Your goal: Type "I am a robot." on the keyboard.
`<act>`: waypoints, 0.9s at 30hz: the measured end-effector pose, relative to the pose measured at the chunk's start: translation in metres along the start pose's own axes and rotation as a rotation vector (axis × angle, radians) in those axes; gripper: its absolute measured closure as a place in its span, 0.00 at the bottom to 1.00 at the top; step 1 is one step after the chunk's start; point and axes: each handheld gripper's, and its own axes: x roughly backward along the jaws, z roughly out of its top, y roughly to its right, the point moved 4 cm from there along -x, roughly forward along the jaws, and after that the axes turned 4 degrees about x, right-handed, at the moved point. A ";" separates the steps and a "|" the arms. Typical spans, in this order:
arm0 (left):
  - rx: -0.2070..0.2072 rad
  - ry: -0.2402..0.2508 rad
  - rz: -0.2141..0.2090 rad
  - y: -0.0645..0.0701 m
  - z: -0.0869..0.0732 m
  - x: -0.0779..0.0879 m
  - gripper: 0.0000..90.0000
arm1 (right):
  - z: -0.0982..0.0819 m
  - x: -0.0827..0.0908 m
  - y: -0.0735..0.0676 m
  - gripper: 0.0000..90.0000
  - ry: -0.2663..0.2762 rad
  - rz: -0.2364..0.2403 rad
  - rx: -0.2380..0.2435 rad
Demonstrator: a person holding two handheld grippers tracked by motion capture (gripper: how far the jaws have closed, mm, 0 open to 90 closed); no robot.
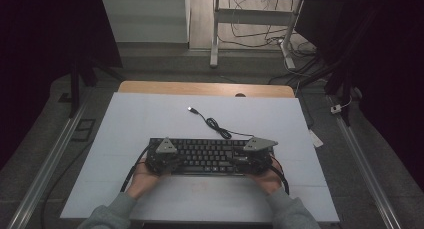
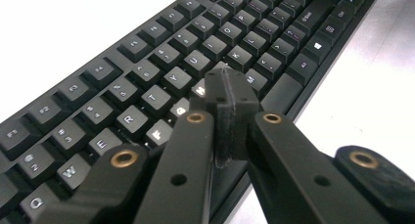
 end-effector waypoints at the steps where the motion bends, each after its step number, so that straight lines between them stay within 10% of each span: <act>1: -0.003 -0.004 0.001 0.000 0.000 -0.001 0.99 | 0.000 0.000 0.000 0.56 -0.002 -0.002 0.002; 27: 0.000 -0.044 0.002 0.000 -0.002 -0.013 0.98 | -0.001 -0.003 -0.001 0.56 -0.011 0.002 0.007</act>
